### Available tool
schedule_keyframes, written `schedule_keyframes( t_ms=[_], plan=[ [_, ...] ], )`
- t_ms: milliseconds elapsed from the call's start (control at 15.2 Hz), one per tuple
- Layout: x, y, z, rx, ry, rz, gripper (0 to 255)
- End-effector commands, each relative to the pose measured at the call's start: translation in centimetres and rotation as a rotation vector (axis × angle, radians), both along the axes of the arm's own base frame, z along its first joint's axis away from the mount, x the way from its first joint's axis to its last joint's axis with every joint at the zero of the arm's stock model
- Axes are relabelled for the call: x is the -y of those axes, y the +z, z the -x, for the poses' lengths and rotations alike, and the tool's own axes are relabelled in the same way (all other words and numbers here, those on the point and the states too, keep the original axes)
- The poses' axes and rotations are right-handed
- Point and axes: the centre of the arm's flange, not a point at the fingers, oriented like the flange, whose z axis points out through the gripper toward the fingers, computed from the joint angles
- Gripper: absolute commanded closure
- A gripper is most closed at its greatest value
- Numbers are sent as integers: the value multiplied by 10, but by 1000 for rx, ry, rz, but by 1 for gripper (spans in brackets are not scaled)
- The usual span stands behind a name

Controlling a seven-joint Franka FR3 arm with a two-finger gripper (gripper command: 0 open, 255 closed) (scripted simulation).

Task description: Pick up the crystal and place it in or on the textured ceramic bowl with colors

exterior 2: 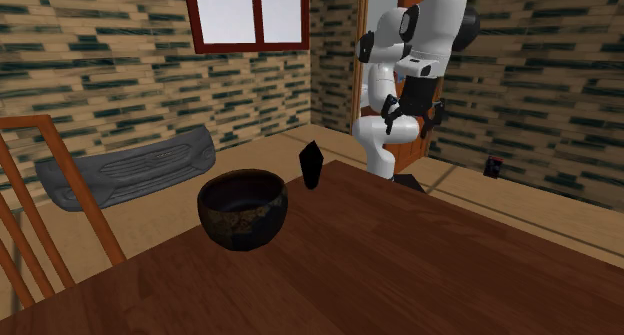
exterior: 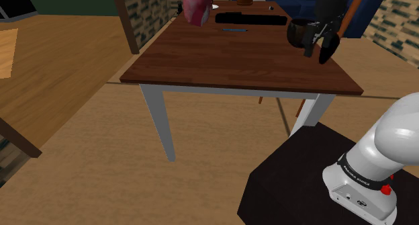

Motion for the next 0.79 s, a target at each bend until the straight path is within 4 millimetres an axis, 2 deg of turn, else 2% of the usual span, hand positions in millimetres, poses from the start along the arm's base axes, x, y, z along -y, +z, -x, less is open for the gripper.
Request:
schedule_keyframes(
  t_ms=[0,330,726],
  plan=[
    [0,0,0,0,0,0,0],
    [75,1,-2,101,-147,-69,0],
    [165,-6,9,222,-323,-151,0]
  ],
)
